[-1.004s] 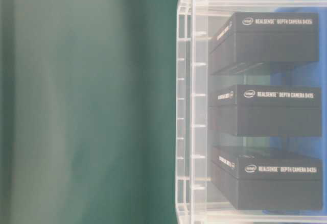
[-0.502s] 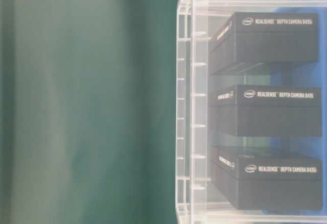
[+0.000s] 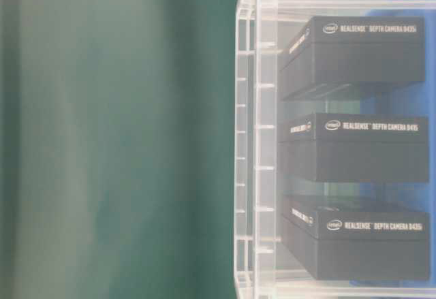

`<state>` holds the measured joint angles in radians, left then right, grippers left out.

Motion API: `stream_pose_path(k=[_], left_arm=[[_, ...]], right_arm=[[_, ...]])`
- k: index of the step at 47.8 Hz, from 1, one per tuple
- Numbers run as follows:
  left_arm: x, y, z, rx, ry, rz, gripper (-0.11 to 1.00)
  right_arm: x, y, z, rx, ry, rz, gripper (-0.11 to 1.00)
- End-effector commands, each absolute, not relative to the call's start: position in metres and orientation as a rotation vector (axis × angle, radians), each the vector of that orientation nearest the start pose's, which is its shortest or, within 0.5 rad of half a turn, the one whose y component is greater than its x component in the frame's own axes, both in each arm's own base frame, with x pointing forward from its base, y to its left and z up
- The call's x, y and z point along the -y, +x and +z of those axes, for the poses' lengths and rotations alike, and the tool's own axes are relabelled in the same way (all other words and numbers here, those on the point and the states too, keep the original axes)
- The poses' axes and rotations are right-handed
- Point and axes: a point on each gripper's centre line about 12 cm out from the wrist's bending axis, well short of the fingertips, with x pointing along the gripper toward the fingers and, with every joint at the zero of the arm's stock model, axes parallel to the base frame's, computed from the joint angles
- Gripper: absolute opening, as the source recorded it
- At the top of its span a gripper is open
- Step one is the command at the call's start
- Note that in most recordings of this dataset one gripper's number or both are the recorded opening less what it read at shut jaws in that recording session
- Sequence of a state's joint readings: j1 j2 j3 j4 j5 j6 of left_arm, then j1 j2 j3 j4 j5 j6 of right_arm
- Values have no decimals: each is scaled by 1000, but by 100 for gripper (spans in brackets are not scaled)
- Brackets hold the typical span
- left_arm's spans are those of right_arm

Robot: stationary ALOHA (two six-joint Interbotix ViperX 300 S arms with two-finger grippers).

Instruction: Take the box out of the case with the left arm.

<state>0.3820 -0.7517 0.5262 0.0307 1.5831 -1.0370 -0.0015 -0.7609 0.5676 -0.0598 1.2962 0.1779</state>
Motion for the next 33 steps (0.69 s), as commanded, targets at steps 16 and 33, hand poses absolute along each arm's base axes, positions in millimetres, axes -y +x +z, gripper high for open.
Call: stream_pose_path(k=[16,33], left_arm=[[-64,145,339,-1052,-1098,1045,97],[-67,153,338,-1062,-1106,1060,97]], right_arm=[[8,186,344,-1078,116,-144,3],[8,185,344,-1079,115,-145,3]])
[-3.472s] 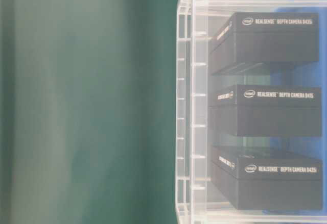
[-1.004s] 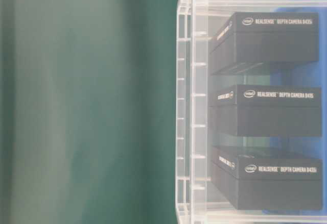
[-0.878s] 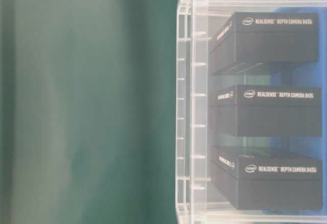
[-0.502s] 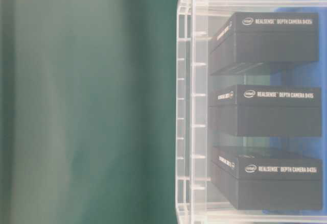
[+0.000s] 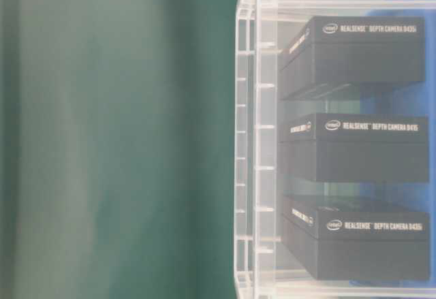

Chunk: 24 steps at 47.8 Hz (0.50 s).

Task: Take the box out of the case with the left arm.
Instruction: 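Move the open left gripper over the middle black box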

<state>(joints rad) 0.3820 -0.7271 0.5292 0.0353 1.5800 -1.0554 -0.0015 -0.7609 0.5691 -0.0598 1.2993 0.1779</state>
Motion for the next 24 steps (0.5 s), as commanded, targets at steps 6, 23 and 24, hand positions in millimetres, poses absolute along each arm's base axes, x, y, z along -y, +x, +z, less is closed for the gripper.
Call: stream_pose_path(k=[6,23,24], left_arm=[[-70,162,337,-1071,-1105,1063,97],[-73,172,336,-1073,-1122,1080,97],[-73,172,336,-1070,-1127,1084,97]], right_arm=[[8,185,344,-1076,116,-144,3],[8,185,344,-1079,116,-144,3],[8,185,344,-1078,116,-144,3]])
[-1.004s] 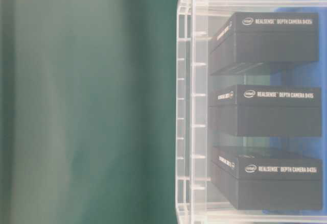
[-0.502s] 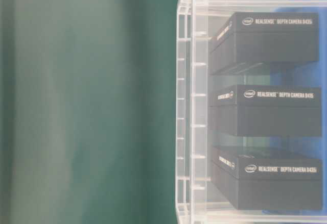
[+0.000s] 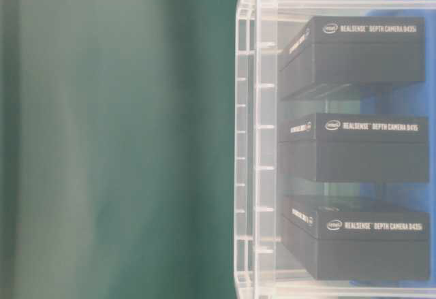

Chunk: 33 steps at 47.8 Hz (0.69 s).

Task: Take the box out of the case with the left arm.
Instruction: 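Move the open left gripper over the middle black box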

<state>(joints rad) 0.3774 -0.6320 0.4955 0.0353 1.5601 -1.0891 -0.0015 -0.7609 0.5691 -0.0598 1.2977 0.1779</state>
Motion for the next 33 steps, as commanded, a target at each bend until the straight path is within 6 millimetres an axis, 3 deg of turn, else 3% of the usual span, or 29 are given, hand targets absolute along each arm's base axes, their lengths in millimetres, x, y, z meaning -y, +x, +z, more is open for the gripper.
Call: stream_pose_path(k=[1,17,33], left_arm=[[-73,172,336,-1067,-1133,1089,97],[-69,184,336,-1049,-1164,1097,96],[-71,253,344,-1040,-1155,1047,96]], right_arm=[[8,185,344,-1079,115,-145,3],[8,185,344,-1079,112,-147,3],[8,185,344,-1079,111,-150,3]])
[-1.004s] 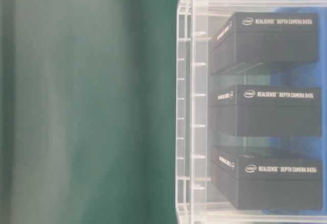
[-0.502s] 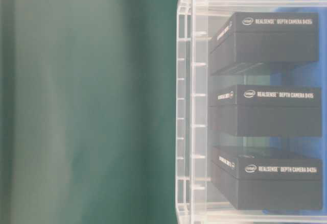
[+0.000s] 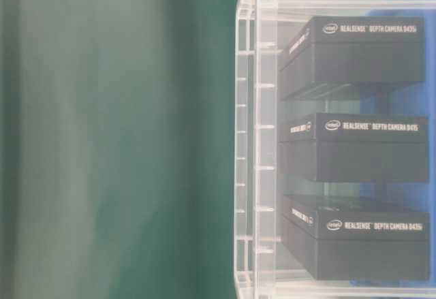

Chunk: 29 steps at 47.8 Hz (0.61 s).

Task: Take the box out of the case with the left arm.
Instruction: 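Move the open left gripper over the middle black box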

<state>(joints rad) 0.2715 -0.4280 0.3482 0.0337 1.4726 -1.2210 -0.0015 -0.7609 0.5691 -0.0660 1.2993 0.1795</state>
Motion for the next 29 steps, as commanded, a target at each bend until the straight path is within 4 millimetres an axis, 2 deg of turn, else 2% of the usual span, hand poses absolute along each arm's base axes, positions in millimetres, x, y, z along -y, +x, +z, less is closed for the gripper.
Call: stream_pose_path(k=[1,18,29], left_arm=[[-71,257,345,-1042,-1152,1043,96],[-83,343,356,-1033,-1146,1019,96],[-82,396,346,-1045,-1132,998,96]], right_arm=[[8,185,344,-1077,111,-148,3],[11,185,344,-1075,94,-167,3],[12,186,344,-1072,83,-174,3]])
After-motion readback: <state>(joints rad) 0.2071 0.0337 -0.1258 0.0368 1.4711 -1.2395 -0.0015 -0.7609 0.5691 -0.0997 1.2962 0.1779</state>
